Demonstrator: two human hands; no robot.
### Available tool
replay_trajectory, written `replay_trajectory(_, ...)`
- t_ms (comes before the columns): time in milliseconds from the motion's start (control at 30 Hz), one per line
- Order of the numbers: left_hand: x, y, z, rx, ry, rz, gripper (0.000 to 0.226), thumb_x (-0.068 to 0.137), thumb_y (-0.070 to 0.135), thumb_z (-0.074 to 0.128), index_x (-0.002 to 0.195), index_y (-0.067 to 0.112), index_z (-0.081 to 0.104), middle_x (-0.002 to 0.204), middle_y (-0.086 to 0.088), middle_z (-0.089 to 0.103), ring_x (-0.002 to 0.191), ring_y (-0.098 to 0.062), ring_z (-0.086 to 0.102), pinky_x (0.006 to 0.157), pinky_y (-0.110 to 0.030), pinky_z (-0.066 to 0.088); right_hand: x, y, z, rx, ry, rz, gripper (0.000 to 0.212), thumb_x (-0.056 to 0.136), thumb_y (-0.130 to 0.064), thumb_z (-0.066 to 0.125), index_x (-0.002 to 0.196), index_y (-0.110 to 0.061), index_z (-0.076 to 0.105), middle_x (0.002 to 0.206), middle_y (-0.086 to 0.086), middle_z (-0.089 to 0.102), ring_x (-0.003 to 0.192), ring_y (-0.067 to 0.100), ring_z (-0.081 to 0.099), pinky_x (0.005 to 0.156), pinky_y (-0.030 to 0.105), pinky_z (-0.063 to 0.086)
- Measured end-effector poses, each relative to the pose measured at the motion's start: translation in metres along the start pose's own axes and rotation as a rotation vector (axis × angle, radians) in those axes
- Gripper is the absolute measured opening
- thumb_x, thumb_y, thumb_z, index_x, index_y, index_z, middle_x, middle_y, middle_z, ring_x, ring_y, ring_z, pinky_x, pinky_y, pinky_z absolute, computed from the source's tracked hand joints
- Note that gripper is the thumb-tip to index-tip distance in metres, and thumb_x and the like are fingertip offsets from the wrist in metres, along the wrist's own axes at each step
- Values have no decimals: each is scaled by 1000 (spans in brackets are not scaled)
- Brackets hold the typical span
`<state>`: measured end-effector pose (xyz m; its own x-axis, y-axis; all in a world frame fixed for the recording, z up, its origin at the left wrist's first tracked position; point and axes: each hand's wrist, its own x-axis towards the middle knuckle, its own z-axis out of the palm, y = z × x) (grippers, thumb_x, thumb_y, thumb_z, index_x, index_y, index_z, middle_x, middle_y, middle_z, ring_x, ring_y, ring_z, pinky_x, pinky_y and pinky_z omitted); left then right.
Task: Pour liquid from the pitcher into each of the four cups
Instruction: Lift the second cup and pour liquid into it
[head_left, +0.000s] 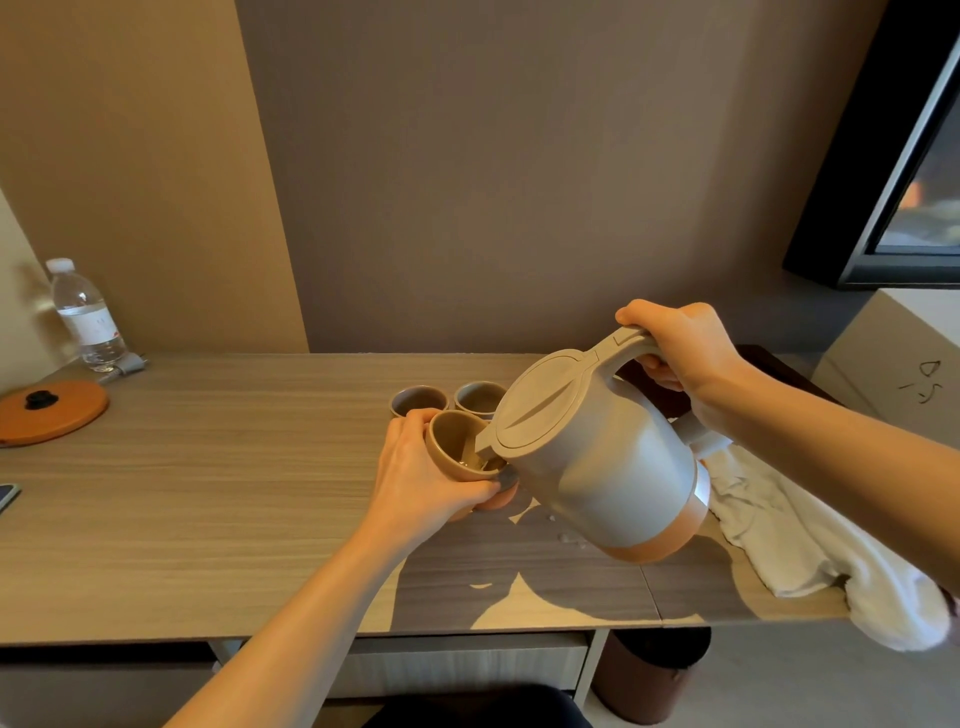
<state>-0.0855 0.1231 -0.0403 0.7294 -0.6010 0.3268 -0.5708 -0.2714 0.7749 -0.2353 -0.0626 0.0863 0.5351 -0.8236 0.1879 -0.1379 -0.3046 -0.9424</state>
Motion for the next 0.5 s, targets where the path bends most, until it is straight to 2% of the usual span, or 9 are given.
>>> replay_trajectory(200,-1,-1,2,-33,7,-12,92,47,41,95,124,29,44,121,9,47,109,-6,45,72,-12,39,-1,-3,1,-26,-1,-19,36,87,-29,60,59,-8,56,56,4,49,56,16,45,56,25,39)
replay_trajectory(367,-2,0,3,-50,7,-30,93,47,39,96,124,29,44,121,9,47,109,-6,45,71,-11,38,0,-3,0,-42,-6,-23,35,86,-31,61,61,-6,57,56,6,49,57,17,45,57,26,40)
replay_trajectory(500,-3,0,4,-58,16,-37,95,48,38,96,126,27,44,123,9,47,110,-7,45,78,-17,42,1,-4,0,-45,-9,-25,35,86,-31,61,62,-6,57,58,6,50,58,16,47,58,27,41)
